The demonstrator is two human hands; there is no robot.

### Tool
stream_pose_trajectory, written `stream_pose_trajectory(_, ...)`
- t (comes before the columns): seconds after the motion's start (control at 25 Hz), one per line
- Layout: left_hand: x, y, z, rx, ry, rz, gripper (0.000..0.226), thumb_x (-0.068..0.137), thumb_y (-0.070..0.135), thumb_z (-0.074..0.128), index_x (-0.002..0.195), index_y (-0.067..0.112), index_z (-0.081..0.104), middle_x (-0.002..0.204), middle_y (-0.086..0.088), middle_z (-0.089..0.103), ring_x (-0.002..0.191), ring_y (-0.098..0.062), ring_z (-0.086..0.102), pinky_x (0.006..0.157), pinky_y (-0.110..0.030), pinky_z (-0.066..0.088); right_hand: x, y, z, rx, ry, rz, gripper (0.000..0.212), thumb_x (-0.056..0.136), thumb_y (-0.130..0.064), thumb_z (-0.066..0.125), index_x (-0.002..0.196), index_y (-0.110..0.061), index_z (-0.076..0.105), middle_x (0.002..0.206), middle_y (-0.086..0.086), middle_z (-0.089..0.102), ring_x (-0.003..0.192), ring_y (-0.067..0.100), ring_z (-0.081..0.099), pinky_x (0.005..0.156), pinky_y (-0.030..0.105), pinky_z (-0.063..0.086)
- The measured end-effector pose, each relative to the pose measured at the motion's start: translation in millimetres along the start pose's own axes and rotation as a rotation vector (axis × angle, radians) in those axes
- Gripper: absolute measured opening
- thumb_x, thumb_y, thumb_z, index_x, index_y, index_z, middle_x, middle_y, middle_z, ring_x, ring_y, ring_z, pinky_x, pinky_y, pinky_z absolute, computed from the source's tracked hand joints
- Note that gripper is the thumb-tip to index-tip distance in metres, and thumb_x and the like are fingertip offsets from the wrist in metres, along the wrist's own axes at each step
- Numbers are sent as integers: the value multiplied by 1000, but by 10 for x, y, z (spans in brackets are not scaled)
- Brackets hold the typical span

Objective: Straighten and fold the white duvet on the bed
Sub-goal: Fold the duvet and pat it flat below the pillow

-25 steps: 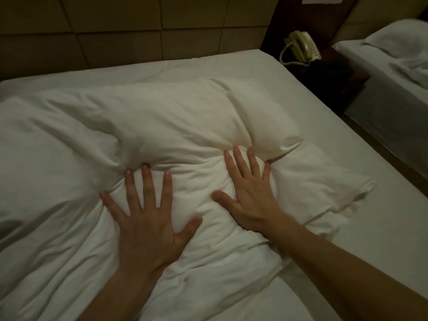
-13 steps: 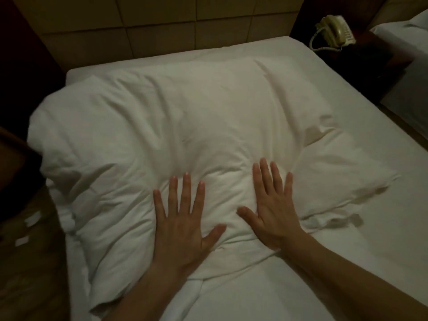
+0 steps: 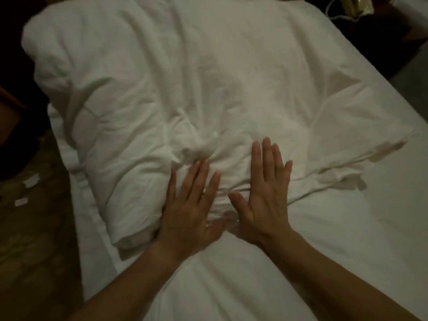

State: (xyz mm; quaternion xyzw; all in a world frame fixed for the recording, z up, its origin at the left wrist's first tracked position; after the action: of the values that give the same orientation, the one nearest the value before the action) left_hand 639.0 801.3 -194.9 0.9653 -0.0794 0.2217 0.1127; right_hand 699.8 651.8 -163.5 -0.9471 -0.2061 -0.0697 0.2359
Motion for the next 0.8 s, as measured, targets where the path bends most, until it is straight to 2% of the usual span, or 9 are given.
stream_pose_trajectory(0.24, 220, -693, -15, 59, 24, 141, 79, 90, 60, 44, 147, 5, 35, 150, -20, 39, 140, -35, 34, 121, -48, 0, 190, -27, 148, -103, -14, -109, 94, 95, -76, 10, 160, -9, 11, 168, 13, 4, 156, 31, -1, 118, 69, 4)
stream_pose_trajectory(0.44, -58, -358, -344, -47, -136, 55, 89, 92, 71, 32, 154, 8, 23, 161, -18, 21, 150, -32, 18, 121, -53, 7, -4, -59, 104, 2, 45, -31, 89, 97, -73, 10, 160, -11, 11, 169, 8, 6, 156, 28, 0, 118, 68, 6)
stream_pose_trajectory(0.52, -183, -306, -507, -119, -112, -17, 94, 91, 75, 28, 154, 6, 19, 162, -18, 18, 151, -31, 15, 121, -50, 12, -134, -151, 73, 16, 21, -26, 88, 97, -73, 9, 160, -12, 10, 169, 7, 3, 156, 28, -2, 118, 68, 6)
stream_pose_trajectory(0.6, -196, -296, -753, -276, -42, -111, 94, 93, 72, 28, 154, 2, 18, 161, -18, 17, 151, -29, 14, 123, -42, 12, -339, -333, 44, 94, 20, 19, 89, 97, -73, 8, 161, -11, 10, 170, 6, 1, 156, 28, -4, 119, 66, 5)
stream_pose_trajectory(0.68, -158, -316, -1013, -336, 17, -105, 88, 96, 67, 29, 152, -1, 19, 161, -18, 18, 151, -28, 14, 123, -40, 12, -633, -597, 60, 250, 61, 86, 90, 98, -72, 9, 160, -8, 12, 169, 8, 3, 156, 28, -3, 121, 63, 7)
stream_pose_trajectory(0.76, -168, -398, -1190, -214, 33, -25, 82, 98, 63, 27, 151, 0, 26, 157, -18, 28, 148, -30, 23, 122, -44, 17, -970, -941, 135, 396, 90, 126, 89, 100, -71, 14, 160, -7, 9, 169, 8, 3, 156, 29, 0, 121, 58, 10)
stream_pose_trajectory(0.8, -184, -461, -1235, -137, 27, -4, 80, 99, 62, 24, 149, 1, 33, 153, -18, 38, 144, -32, 32, 119, -46, 22, -1111, -1122, 194, 476, 71, 159, 87, 99, -73, 16, 162, -13, 2, 170, 4, -2, 156, 27, 0, 122, 56, 11)
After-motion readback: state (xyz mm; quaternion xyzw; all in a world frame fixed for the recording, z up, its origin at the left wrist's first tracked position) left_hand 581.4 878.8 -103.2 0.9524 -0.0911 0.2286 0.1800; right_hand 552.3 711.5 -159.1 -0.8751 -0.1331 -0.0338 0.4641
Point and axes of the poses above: each hand's wrist, its own x-axis towards the middle knuckle, its own z-axis out of the palm, y = z × x, the point moved 2 cm from there along x, towards the middle knuckle
